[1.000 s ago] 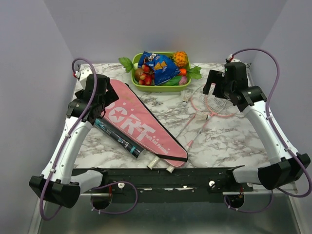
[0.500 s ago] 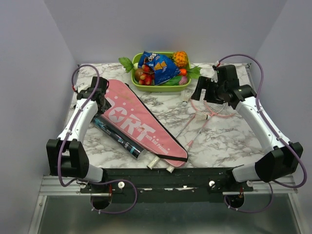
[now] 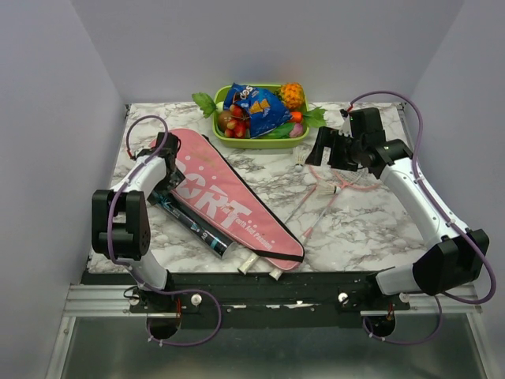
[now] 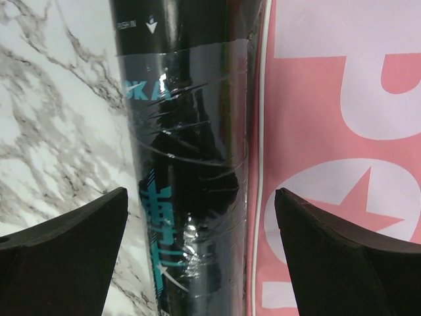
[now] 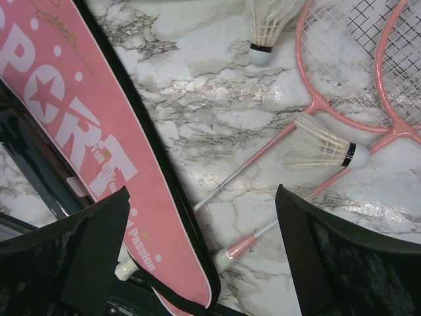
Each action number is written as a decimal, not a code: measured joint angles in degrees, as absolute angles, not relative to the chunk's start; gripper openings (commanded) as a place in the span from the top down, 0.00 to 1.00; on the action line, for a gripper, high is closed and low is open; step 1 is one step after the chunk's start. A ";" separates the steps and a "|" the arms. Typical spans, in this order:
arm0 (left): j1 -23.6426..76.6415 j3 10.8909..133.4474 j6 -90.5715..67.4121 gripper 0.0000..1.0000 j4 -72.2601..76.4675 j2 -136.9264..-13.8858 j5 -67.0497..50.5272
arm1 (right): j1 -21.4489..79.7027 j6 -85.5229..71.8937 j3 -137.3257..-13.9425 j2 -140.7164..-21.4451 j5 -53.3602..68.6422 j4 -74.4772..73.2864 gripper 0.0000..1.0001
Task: Pack up the badminton gear
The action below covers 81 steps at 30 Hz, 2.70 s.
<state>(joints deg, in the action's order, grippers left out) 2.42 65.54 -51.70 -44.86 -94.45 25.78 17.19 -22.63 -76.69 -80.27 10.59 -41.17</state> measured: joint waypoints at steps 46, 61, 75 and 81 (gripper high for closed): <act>-3.79 57.43 -35.42 1.00 -29.91 -82.37 8.54 | 17.69 -23.07 -76.23 -81.03 11.46 -41.47 0.00; 10.81 74.24 -13.32 0.98 -34.28 -74.85 -9.58 | 17.69 -21.98 -78.91 -78.94 13.23 -44.95 0.00; 34.15 58.41 1.83 0.89 -30.13 -61.23 -19.22 | 17.69 -20.86 -73.71 -65.14 25.50 -47.90 0.01; 36.29 51.27 4.86 0.87 -27.42 -53.84 -24.56 | 17.69 -19.97 -69.43 -57.82 35.77 -47.62 0.03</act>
<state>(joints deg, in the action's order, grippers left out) 36.29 51.27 4.86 -27.42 -53.84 -24.56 17.69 -19.97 -69.43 -57.82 35.77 -47.62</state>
